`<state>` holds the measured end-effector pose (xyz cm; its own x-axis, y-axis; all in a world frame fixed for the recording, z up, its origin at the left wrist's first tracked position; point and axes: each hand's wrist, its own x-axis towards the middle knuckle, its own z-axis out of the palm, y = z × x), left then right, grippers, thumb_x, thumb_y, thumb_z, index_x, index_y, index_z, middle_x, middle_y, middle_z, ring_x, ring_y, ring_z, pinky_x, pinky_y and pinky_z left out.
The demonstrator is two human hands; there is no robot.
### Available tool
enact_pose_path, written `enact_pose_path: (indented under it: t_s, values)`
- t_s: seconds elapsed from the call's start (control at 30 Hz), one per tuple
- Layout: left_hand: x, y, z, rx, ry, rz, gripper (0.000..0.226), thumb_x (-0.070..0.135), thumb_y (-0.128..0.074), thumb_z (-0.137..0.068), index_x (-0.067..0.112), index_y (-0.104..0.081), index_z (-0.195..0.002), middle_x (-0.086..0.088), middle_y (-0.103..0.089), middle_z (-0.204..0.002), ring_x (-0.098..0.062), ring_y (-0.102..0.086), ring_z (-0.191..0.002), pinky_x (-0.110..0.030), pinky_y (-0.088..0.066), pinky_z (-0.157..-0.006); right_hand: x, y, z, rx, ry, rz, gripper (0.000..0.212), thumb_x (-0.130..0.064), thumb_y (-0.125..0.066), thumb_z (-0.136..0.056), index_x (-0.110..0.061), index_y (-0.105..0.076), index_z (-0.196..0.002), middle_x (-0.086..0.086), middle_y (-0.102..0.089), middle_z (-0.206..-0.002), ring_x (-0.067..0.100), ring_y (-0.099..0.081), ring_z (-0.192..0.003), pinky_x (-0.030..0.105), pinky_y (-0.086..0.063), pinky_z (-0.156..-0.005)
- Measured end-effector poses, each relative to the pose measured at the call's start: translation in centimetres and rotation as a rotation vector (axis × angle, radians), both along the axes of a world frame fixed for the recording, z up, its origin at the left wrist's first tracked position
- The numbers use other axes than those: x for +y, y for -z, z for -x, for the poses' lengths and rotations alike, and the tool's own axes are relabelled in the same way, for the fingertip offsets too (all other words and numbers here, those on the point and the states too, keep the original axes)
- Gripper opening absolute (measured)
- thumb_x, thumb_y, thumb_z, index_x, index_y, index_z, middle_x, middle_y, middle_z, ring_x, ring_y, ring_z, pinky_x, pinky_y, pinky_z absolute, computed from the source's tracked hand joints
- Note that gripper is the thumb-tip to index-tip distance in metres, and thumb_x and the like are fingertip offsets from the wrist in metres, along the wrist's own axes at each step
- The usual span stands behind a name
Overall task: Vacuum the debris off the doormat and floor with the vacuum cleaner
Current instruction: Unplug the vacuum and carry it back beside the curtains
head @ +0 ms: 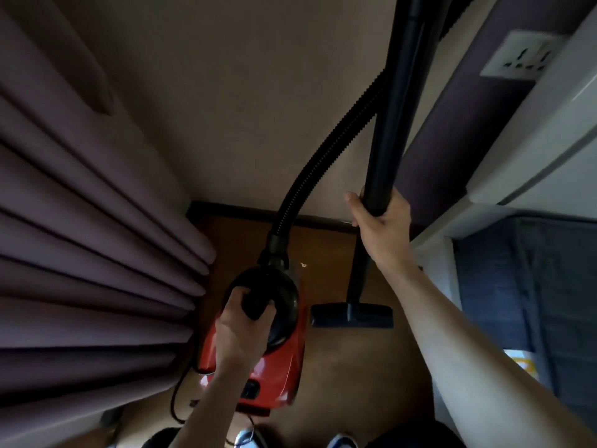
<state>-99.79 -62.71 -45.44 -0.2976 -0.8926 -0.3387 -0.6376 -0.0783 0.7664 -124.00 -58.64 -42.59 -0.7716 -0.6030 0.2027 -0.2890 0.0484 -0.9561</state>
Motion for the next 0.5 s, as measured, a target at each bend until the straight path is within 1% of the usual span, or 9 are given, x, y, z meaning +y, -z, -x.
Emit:
enact_pose_path:
  t_s: [0.1,0.13,0.2,0.23,0.27,0.33,0.4,0.47,0.5]
  values:
    - [-0.6,6.3,1.3,0.006,0.021,-0.021,0.023,0.022,-0.068,-0.090,0.023,-0.055,-0.109,0.016,-0.057,-0.083,-0.002,-0.062,-0.070,-0.007,-0.043,-0.045,-1.6,4.8,1.2,0.021,0.025,0.040,0.028,-0.017,-0.073,-0.094,-0.012,-0.053,-0.075,0.011,-0.052,-0.062,0.012,-0.053,-0.053,0.023,-0.043,-0.052]
    - [-0.7,8.3,1.8,0.016,0.021,-0.033,0.023,0.022,-0.068,-0.090,0.024,-0.055,-0.109,0.014,-0.058,-0.083,-0.004,-0.063,-0.067,-0.008,-0.043,-0.043,-2.1,6.1,1.6,0.030,0.025,0.055,0.030,-0.018,-0.073,-0.094,-0.015,-0.052,-0.072,0.011,-0.051,-0.062,0.014,-0.052,-0.054,0.023,-0.042,-0.053]
    - [-0.8,11.8,2.5,0.050,0.019,-0.055,0.024,0.021,-0.067,-0.091,0.024,-0.054,-0.111,0.013,-0.059,-0.084,-0.002,-0.061,-0.058,-0.011,-0.045,-0.040,-2.9,8.5,2.4,0.050,0.017,0.085,0.031,-0.021,-0.073,-0.094,-0.014,-0.053,-0.072,0.013,-0.052,-0.062,0.017,-0.053,-0.056,0.021,-0.042,-0.056]
    - [-0.8,13.4,2.9,0.068,0.015,-0.057,0.025,0.021,-0.067,-0.092,0.024,-0.053,-0.112,0.012,-0.059,-0.085,-0.002,-0.060,-0.057,-0.011,-0.045,-0.040,-3.4,9.4,2.9,0.057,0.011,0.100,0.030,-0.021,-0.073,-0.094,-0.013,-0.054,-0.073,0.012,-0.052,-0.063,0.016,-0.055,-0.057,0.020,-0.043,-0.057]
    - [-0.9,14.8,3.2,0.084,0.012,-0.058,0.026,0.023,-0.067,-0.092,0.024,-0.053,-0.113,0.012,-0.060,-0.087,-0.002,-0.060,-0.060,-0.011,-0.045,-0.040,-3.9,10.3,3.3,0.059,0.010,0.114,0.029,-0.021,-0.073,-0.094,-0.014,-0.054,-0.074,0.008,-0.053,-0.064,0.014,-0.056,-0.059,0.020,-0.044,-0.059]
    - [-1.2,17.3,4.0,0.118,0.005,-0.070,0.030,0.027,-0.069,-0.090,0.022,-0.054,-0.116,0.007,-0.063,-0.092,-0.007,-0.064,-0.067,-0.013,-0.045,-0.041,-4.8,11.8,4.1,0.063,0.022,0.140,0.028,-0.021,-0.073,-0.094,-0.017,-0.054,-0.075,0.003,-0.056,-0.067,0.013,-0.058,-0.062,0.021,-0.046,-0.061]
    - [-1.3,19.4,5.1,0.141,0.008,-0.094,0.037,0.032,-0.071,-0.088,0.021,-0.054,-0.120,0.002,-0.065,-0.098,-0.017,-0.069,-0.075,-0.022,-0.053,-0.046,-5.7,12.6,4.6,0.049,0.031,0.177,0.025,-0.022,-0.074,-0.094,-0.021,-0.055,-0.077,0.004,-0.057,-0.071,0.013,-0.058,-0.066,0.024,-0.047,-0.063]
    - [-1.4,20.9,6.1,0.154,0.024,-0.107,0.046,0.038,-0.072,-0.086,0.020,-0.053,-0.125,-0.003,-0.067,-0.106,-0.025,-0.070,-0.089,-0.032,-0.060,-0.059,-6.5,12.9,5.0,0.041,0.028,0.199,0.022,-0.024,-0.074,-0.094,-0.022,-0.057,-0.080,0.004,-0.058,-0.074,0.013,-0.058,-0.069,0.027,-0.049,-0.064]
    - [-1.3,21.4,6.5,0.155,0.036,-0.112,0.048,0.040,-0.072,-0.086,0.020,-0.053,-0.126,-0.005,-0.067,-0.108,-0.028,-0.070,-0.092,-0.034,-0.061,-0.062,-7.0,12.8,5.2,0.042,0.033,0.199,0.021,-0.026,-0.074,-0.093,-0.022,-0.058,-0.081,0.003,-0.059,-0.076,0.015,-0.059,-0.070,0.030,-0.051,-0.064]
